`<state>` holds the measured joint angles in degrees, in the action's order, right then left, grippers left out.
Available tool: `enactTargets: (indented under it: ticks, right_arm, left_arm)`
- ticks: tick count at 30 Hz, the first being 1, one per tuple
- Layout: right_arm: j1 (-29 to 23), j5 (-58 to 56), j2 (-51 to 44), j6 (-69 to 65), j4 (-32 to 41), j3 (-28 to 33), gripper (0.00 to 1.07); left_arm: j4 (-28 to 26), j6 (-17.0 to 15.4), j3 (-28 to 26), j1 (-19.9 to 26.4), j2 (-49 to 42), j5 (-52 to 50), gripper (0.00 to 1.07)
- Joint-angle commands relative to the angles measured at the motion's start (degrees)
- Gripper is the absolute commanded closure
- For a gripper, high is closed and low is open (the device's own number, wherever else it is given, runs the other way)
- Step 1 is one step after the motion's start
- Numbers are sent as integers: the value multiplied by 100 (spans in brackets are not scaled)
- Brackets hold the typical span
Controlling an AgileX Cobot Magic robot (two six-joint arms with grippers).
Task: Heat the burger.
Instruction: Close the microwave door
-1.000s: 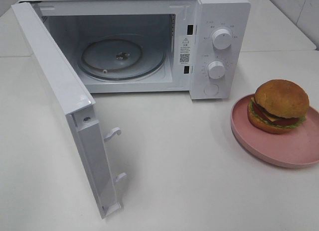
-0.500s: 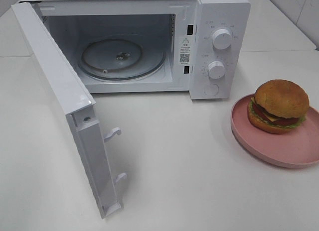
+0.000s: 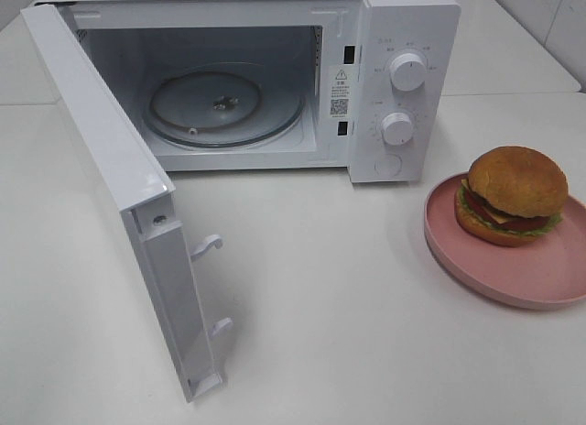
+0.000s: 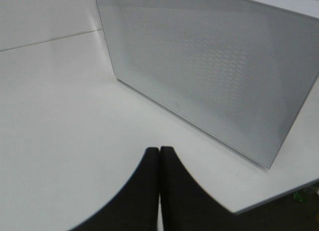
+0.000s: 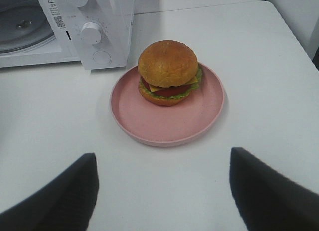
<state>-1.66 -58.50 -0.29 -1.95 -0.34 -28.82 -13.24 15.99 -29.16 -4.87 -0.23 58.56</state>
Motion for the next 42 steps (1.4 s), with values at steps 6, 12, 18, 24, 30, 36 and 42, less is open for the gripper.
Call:
enactTargets:
  ticks: [6,12,18,24,30,36,42]
  right_arm:
    - [46,97,-149,69,-6,11,38]
    - [40,97,-149,69,-6,11,38]
    - [40,97,-149,69,-6,11,38]
    - [40,97,-149,69,-6,11,38]
    - [40,97,-149,69,-6,11,38]
    - [40,97,-149,69,-6,11,38]
    - [40,97,-149,69,-6,11,38]
  left_arm:
    - [69,-23,57,0,155,-1593,106]
    - [92,115,264,0,985,-2584,106]
    - [86,155,281,0,2074,-3524,106]
    - [40,166,281,0,3644,-4927,106]
    - [11,160,281,0,4773,-6028,106]
    - [11,160,281,0,5523,-6761,106]
    - [292,97,258,-29,6343,-7540,106]
